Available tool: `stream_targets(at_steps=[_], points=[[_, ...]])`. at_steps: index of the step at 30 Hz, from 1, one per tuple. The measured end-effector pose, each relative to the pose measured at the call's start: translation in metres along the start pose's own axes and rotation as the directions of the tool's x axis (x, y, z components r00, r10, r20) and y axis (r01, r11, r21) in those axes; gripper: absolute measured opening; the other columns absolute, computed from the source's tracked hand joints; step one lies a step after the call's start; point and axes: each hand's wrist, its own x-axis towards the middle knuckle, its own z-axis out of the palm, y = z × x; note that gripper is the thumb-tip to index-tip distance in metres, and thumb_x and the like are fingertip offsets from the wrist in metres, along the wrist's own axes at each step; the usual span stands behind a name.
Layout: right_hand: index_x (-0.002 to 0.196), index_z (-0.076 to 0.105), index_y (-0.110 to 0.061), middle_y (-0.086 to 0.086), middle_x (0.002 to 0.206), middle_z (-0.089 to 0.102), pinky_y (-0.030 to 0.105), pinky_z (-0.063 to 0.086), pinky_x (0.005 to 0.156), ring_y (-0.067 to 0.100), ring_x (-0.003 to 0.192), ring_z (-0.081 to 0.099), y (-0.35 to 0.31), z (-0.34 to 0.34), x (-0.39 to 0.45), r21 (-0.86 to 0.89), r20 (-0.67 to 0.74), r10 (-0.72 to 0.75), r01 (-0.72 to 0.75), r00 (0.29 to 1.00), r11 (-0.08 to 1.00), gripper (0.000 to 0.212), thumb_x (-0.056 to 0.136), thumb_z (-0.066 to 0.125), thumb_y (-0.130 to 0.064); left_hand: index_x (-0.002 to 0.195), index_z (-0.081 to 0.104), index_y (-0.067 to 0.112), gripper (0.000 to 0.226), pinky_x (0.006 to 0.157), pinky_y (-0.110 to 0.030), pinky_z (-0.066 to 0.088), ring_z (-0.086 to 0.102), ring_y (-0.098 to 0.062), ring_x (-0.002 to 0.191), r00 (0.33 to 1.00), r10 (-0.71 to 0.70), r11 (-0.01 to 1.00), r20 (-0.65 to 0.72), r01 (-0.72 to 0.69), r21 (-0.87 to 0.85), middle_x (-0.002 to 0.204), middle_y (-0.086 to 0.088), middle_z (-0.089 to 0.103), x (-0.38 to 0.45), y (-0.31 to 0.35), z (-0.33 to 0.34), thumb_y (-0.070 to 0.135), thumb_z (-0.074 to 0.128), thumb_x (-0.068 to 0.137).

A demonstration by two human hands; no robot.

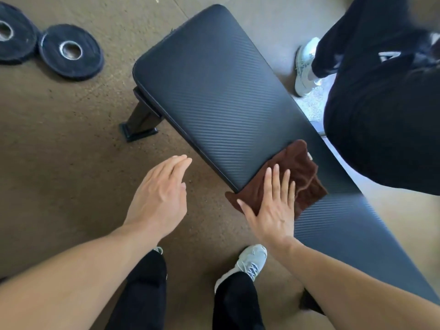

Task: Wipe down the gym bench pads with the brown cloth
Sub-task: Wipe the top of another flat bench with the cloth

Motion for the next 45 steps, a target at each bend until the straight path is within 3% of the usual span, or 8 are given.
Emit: stream_targets(at_steps=[7,12,16,22,29,33,38,45], points=[[0.166,0.010,-0.010,0.012,0.174,0.007,0.057,0.001,0.129,0.038,0.160,-0.003,-0.079,-0.027,0.073,0.023,-0.107,-0.230,0.234,0.967,0.972,0.095,0.097,0.046,-0.065,0.151,0.039,0.016,0.055,0.117,-0.038,0.034,0.041,-0.020,0.144,0.995,-0.094,0.992,0.039,0.090,0.091,0.156,-0.003,0.044,-0.013,-0.020,0.015,0.024,0.057,0.099],[0.167,0.013,-0.017,0.007,0.175,0.009,0.057,0.005,0.127,0.036,0.161,0.002,-0.112,-0.030,0.093,0.049,-0.173,-0.288,0.300,0.942,0.953,0.087,0.097,0.055,-0.047,0.142,0.047,0.007,0.050,0.110,-0.048,0.039,0.050,-0.032,0.133,0.991,-0.116,0.982,0.073,0.103,0.160,0.144,-0.013,0.053,-0.028,-0.003,0.036,0.009,0.061,0.094],[0.167,0.009,-0.019,0.006,0.175,0.006,0.054,0.005,0.128,0.034,0.161,0.000,-0.089,-0.021,0.076,0.025,-0.193,-0.346,0.357,0.918,0.934,0.081,0.101,0.053,-0.033,0.130,0.053,0.002,0.037,0.099,-0.052,0.042,0.055,-0.038,0.116,1.000,-0.026,0.973,0.013,0.023,0.230,0.128,-0.017,0.059,-0.024,0.027,0.046,-0.001,0.056,0.093],[0.168,0.001,-0.022,0.009,0.175,-0.003,0.054,0.005,0.128,0.036,0.161,-0.006,0.011,0.009,-0.014,-0.031,-0.119,-0.434,0.434,0.893,0.901,0.079,0.099,0.041,-0.019,0.124,0.053,0.005,0.038,0.103,-0.054,0.037,0.049,-0.039,0.117,0.981,0.077,0.969,-0.179,-0.032,0.244,0.125,-0.018,0.056,-0.011,0.085,0.060,-0.006,0.056,0.088],[0.168,0.008,-0.020,0.011,0.175,0.004,0.056,0.007,0.129,0.036,0.161,-0.001,0.186,0.059,-0.135,-0.001,-0.028,-0.277,0.278,0.960,0.961,0.093,0.093,0.054,-0.049,0.155,0.031,0.005,0.063,0.126,-0.044,0.016,0.018,-0.027,0.154,0.954,0.299,0.912,0.004,-0.287,0.293,0.165,-0.013,0.025,-0.027,0.179,0.153,0.009,0.054,0.096],[0.166,0.015,-0.016,0.014,0.174,0.010,0.057,0.009,0.129,0.037,0.161,0.002,0.279,0.087,-0.215,0.068,0.010,-0.026,0.026,1.000,0.997,0.098,0.085,0.051,-0.056,0.161,0.001,0.009,0.074,0.128,-0.042,-0.001,-0.010,-0.022,0.156,0.950,0.271,0.890,0.152,-0.308,0.337,0.170,-0.009,-0.005,-0.045,0.238,0.213,0.047,0.031,0.104],[0.164,0.020,-0.006,0.018,0.172,0.010,0.058,0.006,0.129,0.040,0.160,0.004,0.345,0.118,-0.287,0.113,0.042,0.290,-0.293,0.956,0.949,0.099,0.087,0.043,-0.064,0.159,-0.009,0.008,0.086,0.127,-0.044,0.000,-0.018,-0.024,0.155,0.975,0.133,0.860,0.181,-0.204,0.469,0.168,-0.011,-0.016,-0.049,0.262,0.245,0.065,0.015,0.100],[0.164,0.005,-0.005,0.021,0.173,0.002,0.061,0.000,0.127,0.043,0.159,-0.003,0.345,0.133,-0.278,0.105,0.007,0.184,-0.184,0.983,0.977,0.093,0.098,0.034,-0.064,0.161,0.004,0.007,0.097,0.128,-0.043,0.009,-0.005,-0.023,0.157,0.971,0.140,0.817,0.194,-0.224,0.531,0.170,-0.009,-0.002,-0.043,0.260,0.243,0.075,0.023,0.094]])
